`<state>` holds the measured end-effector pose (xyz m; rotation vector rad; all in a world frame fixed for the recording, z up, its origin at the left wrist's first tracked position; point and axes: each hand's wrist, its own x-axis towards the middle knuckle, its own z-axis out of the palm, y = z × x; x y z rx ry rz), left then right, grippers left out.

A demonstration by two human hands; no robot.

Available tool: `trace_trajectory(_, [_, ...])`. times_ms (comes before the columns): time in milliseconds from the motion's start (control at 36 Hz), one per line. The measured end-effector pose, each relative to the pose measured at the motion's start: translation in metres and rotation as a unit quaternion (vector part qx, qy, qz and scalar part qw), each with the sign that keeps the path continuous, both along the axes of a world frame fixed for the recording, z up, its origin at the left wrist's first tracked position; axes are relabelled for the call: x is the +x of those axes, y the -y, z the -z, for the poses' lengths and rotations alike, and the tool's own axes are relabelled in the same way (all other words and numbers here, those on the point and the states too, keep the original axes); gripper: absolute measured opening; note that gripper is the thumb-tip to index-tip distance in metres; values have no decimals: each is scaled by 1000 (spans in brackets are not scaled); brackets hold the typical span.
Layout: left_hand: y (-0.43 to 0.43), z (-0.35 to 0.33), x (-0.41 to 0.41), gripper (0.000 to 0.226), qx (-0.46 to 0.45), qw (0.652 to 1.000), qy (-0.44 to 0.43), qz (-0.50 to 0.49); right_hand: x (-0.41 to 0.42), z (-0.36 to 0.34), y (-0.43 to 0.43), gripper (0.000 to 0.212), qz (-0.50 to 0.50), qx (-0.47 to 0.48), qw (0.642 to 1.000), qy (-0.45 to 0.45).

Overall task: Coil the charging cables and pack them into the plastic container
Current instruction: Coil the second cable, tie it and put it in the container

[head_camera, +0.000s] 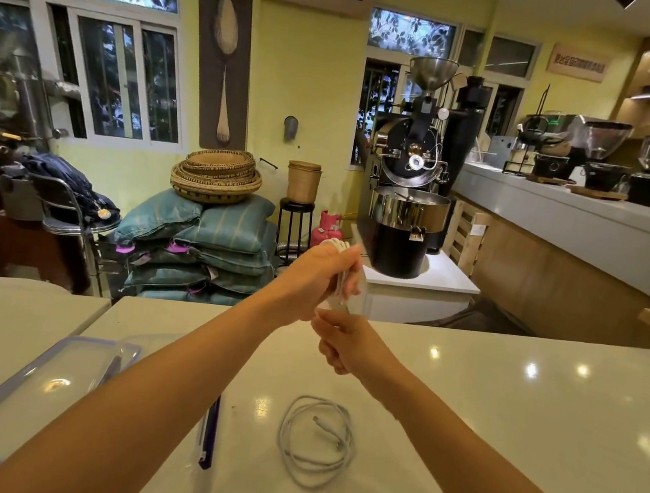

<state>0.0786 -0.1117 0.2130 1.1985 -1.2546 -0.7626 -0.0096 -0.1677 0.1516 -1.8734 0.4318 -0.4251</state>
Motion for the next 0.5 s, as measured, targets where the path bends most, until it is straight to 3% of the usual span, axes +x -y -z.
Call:
trace_trajectory(83, [0, 1, 3, 43, 9, 991, 118, -67, -7, -11, 0, 20, -16, -53, 997, -46])
trace_trajectory(167, [1, 2, 3, 48, 6, 971, 214, -105, -15, -27, 1, 25, -23, -126, 989, -79])
trace_trajectory(278, [4, 4, 0, 42, 3, 959, 256, -122, -23, -45, 3, 27, -29, -253, 960, -114])
trace_trajectory(389, [4, 7, 3, 39, 0, 941, 310, -138, -31, -61, 8, 24, -36, -313, 941, -125])
trace_trajectory(500, [-1, 12, 7, 43, 49, 944, 315, -82, -37, -74, 16, 22, -36, -374, 920, -111])
